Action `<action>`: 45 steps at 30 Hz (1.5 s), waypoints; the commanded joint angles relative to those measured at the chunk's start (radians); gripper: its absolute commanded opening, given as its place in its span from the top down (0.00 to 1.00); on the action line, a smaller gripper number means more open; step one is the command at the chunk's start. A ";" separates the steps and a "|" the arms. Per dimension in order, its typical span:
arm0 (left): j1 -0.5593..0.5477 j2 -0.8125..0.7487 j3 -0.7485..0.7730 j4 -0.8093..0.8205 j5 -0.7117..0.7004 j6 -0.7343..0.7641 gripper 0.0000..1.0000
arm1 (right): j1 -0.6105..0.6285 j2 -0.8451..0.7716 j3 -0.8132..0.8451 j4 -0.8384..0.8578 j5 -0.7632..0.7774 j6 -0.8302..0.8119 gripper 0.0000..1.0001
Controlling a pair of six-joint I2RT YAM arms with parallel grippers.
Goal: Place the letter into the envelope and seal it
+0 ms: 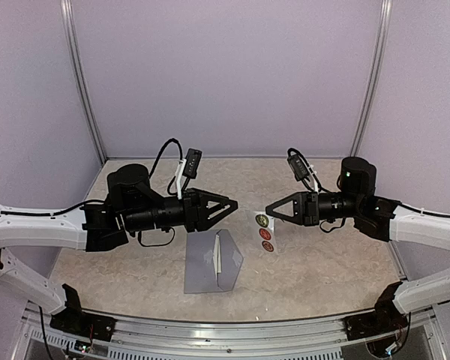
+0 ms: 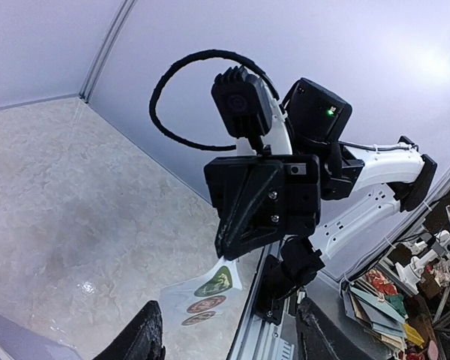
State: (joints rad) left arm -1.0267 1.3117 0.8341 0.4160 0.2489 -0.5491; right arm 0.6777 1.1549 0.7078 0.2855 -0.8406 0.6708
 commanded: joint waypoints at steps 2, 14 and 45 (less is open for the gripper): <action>-0.041 0.065 0.075 -0.041 -0.050 -0.036 0.42 | 0.004 0.008 0.010 0.038 0.058 0.025 1.00; -0.052 0.235 0.110 0.067 0.037 -0.202 0.32 | 0.011 0.015 -0.008 0.071 0.045 0.040 1.00; -0.042 0.299 0.071 0.239 0.162 -0.260 1.00 | 0.034 -0.002 -0.029 0.062 0.061 0.047 1.00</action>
State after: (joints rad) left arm -1.0687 1.6020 0.9169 0.6468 0.3668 -0.8368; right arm 0.7025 1.1770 0.6807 0.3565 -0.7982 0.7254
